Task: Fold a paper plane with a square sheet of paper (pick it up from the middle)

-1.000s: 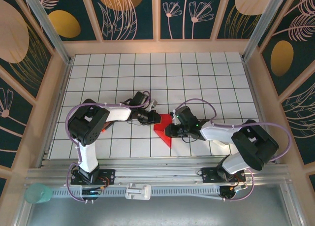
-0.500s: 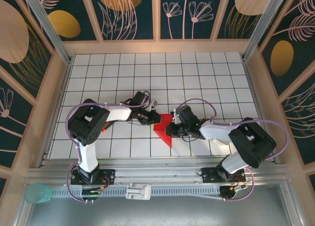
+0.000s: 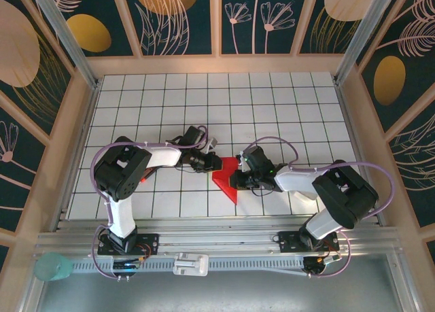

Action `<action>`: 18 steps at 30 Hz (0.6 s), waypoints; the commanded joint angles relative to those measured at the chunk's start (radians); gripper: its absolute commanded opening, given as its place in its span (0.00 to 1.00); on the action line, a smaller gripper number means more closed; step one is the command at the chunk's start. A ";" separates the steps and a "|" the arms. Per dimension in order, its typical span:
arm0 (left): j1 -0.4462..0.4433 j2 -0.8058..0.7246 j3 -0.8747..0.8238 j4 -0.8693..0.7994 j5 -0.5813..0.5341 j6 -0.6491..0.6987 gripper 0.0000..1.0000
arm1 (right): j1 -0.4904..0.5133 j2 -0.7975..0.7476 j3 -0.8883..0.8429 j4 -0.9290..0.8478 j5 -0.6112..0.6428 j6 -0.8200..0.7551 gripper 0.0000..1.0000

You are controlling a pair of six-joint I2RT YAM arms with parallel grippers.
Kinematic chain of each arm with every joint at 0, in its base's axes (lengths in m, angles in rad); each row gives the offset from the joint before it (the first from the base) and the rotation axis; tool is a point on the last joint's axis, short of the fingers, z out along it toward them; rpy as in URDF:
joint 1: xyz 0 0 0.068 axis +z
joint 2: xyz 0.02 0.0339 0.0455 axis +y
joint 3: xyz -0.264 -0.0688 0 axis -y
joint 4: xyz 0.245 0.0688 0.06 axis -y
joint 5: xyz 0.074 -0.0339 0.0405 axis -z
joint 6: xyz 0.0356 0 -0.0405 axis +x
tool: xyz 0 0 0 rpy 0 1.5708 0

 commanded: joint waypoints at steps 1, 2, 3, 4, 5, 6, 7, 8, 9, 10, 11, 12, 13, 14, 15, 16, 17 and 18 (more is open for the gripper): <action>-0.002 0.043 -0.003 -0.046 -0.051 0.024 0.21 | -0.007 0.009 -0.010 0.000 0.028 -0.024 0.07; -0.002 0.043 -0.003 -0.047 -0.051 0.026 0.21 | -0.008 0.010 -0.010 -0.001 0.030 -0.024 0.06; -0.002 0.043 -0.003 -0.048 -0.053 0.027 0.21 | -0.007 0.011 -0.010 -0.001 0.031 -0.026 0.06; -0.001 0.041 -0.003 -0.048 -0.054 0.027 0.21 | -0.008 0.010 -0.010 -0.003 0.033 -0.027 0.07; -0.001 0.041 -0.003 -0.050 -0.054 0.028 0.21 | -0.007 0.010 -0.010 -0.004 0.034 -0.028 0.06; -0.002 0.042 -0.003 -0.049 -0.054 0.030 0.21 | -0.007 0.009 -0.011 -0.004 0.034 -0.030 0.06; -0.002 0.043 -0.002 -0.050 -0.054 0.029 0.21 | -0.008 0.007 -0.011 -0.003 0.036 -0.031 0.06; -0.001 0.042 -0.003 -0.050 -0.054 0.028 0.21 | -0.008 0.006 -0.011 -0.003 0.036 -0.032 0.06; -0.003 0.040 -0.003 -0.049 -0.055 0.028 0.21 | -0.008 0.006 -0.012 -0.003 0.035 -0.033 0.06; -0.001 0.041 -0.003 -0.050 -0.055 0.028 0.21 | -0.007 0.006 -0.012 0.000 0.034 -0.033 0.06; -0.001 0.041 -0.003 -0.049 -0.054 0.029 0.21 | -0.008 0.009 -0.012 0.003 0.030 -0.032 0.06; -0.002 0.041 -0.003 -0.050 -0.055 0.028 0.21 | -0.007 0.012 -0.013 0.007 0.027 -0.029 0.06; -0.001 0.040 -0.003 -0.050 -0.055 0.029 0.21 | -0.006 0.016 -0.013 0.009 0.025 -0.028 0.06; -0.001 0.040 -0.003 -0.050 -0.056 0.029 0.21 | -0.004 0.019 -0.013 0.014 0.024 -0.026 0.06; -0.002 0.040 -0.003 -0.050 -0.056 0.028 0.21 | -0.002 0.021 -0.017 0.018 0.022 -0.022 0.06; -0.001 0.040 -0.003 -0.050 -0.055 0.029 0.21 | 0.000 0.022 -0.019 0.021 0.022 -0.018 0.06; -0.001 0.040 -0.002 -0.050 -0.056 0.028 0.21 | 0.001 0.022 -0.023 0.027 0.023 -0.015 0.06; -0.001 0.040 -0.003 -0.048 -0.055 0.028 0.21 | 0.003 0.022 -0.029 0.029 0.026 -0.008 0.06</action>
